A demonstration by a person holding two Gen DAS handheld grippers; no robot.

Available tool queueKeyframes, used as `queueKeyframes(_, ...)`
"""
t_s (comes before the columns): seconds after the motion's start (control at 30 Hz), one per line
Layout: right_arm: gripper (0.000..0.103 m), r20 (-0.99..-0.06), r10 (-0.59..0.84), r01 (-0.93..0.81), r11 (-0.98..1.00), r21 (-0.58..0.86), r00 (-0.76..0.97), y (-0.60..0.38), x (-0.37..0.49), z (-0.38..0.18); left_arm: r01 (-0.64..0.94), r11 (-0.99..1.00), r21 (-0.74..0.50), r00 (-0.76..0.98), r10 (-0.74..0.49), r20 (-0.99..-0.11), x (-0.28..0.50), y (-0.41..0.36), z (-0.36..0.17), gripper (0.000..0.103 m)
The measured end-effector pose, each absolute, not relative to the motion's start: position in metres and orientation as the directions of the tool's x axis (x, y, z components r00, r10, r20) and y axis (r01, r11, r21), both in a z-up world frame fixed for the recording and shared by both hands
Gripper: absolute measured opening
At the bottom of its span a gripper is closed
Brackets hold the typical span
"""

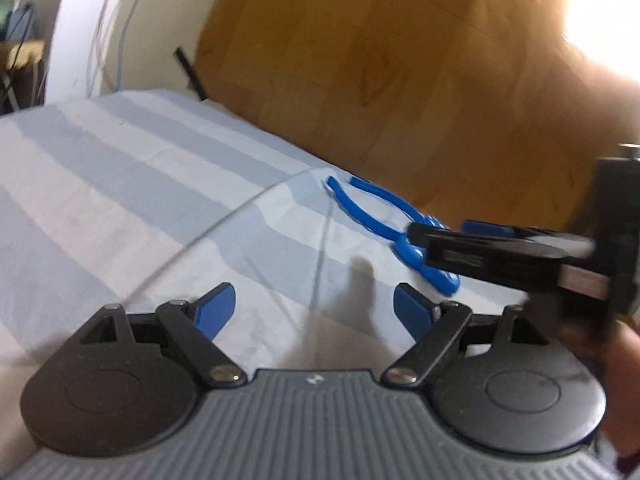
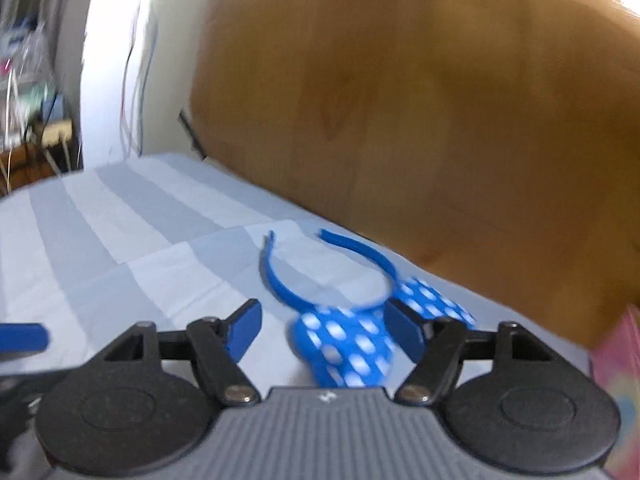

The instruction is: Organize rigid objects

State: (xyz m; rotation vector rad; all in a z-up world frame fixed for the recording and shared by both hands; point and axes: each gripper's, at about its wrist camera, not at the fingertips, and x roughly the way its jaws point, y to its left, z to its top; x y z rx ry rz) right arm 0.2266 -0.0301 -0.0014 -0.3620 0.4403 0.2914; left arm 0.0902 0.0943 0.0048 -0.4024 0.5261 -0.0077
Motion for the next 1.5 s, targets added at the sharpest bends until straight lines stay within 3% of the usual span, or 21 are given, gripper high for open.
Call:
queueKeyframes(0.03,0.053,-0.481,0.196,-0.363,0.888,-0.283,0.855,-0.023,0.233,-0.004,-0.109,0.916,-0.386,0.869,-0.101,-0.484,0.089,0.097,0.005,0.088)
queueKeyframes(0.13,0.046,-0.522,0.188,-0.393,0.864,-0.315,0.832,0.0,0.251,-0.014,-0.132,0.907,-0.4,0.872,-0.086,-0.482,0.089,0.1,0.005,0.088)
queueKeyframes(0.27,0.044,-0.539,0.175,-0.394,0.861,-0.323,0.824,0.013,0.267,-0.022,-0.125,0.915,-0.384,0.872,-0.084,-0.483,0.09,0.095,0.006,0.088)
queueKeyframes(0.33,0.015,-0.556,0.193,-0.41,0.863,-0.297,0.808,0.01,0.267,-0.021,-0.123,0.917,-0.379,0.873,-0.081,-0.481,0.087,0.095,0.006,0.088)
queueKeyframes(0.53,0.012,-0.581,0.217,-0.469,0.821,-0.327,0.785,-0.013,0.23,-0.017,-0.152,0.904,-0.4,0.877,-0.063,-0.477,0.091,0.103,0.004,0.088)
queueKeyframes(0.87,0.013,-0.603,0.408,-0.715,0.533,-0.452,0.685,-0.123,0.03,-0.031,-0.172,0.89,-0.422,0.879,-0.055,-0.474,0.091,0.11,0.004,0.088)
queueKeyframes(1.0,0.033,-0.578,0.33,-0.63,0.631,-0.453,0.746,-0.181,-0.031,-0.029,-0.138,0.914,-0.381,0.881,-0.062,-0.47,0.092,0.1,0.005,0.088)
queueKeyframes(1.17,0.04,-0.515,0.276,-0.445,0.863,-0.239,0.812,-0.233,-0.067,-0.022,-0.034,0.958,-0.286,0.874,-0.111,-0.474,0.09,0.074,0.009,0.088)
queueKeyframes(1.33,0.041,-0.496,0.373,-0.407,0.912,0.043,0.784,-0.24,-0.075,-0.024,0.214,0.955,-0.204,0.831,-0.287,-0.476,0.077,0.026,0.017,0.088)
queueKeyframes(1.47,0.041,-0.542,0.364,-0.376,0.922,0.093,0.758,-0.233,-0.066,-0.034,0.378,0.925,-0.039,0.777,-0.34,-0.53,0.072,-0.021,0.019,0.086)
queueKeyframes(1.5,0.041,-0.547,0.346,-0.359,0.929,0.087,0.762,-0.231,-0.064,-0.037,0.398,0.917,-0.019,0.764,-0.343,-0.546,0.073,-0.029,0.017,0.076)
